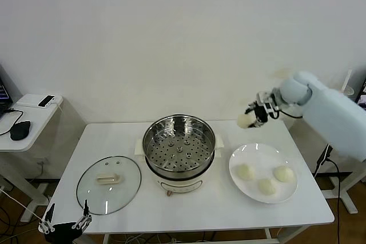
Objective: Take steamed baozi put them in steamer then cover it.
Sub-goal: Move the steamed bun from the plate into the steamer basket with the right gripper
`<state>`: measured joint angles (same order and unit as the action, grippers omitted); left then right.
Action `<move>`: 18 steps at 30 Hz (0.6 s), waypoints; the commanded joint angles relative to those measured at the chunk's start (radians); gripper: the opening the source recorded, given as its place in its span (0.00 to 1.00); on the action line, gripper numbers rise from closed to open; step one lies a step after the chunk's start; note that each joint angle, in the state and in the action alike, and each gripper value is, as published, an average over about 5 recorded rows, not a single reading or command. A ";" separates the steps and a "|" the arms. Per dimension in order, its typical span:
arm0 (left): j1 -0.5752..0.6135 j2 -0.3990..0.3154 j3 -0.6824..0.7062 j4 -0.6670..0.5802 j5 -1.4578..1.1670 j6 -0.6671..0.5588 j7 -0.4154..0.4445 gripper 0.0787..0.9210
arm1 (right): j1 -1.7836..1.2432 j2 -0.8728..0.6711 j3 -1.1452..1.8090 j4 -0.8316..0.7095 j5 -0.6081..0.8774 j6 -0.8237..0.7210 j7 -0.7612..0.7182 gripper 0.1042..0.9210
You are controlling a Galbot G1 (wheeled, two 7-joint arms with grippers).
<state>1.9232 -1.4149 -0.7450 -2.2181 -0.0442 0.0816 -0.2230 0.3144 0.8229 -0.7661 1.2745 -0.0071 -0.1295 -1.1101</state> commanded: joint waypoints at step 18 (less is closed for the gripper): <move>-0.002 0.010 -0.059 -0.010 -0.031 0.008 0.000 0.88 | 0.175 0.445 -0.486 -0.147 -0.067 0.378 0.253 0.56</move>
<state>1.9194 -1.4053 -0.7892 -2.2259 -0.0710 0.0904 -0.2224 0.4849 1.1147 -1.1314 1.2203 0.0594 0.0756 -0.9341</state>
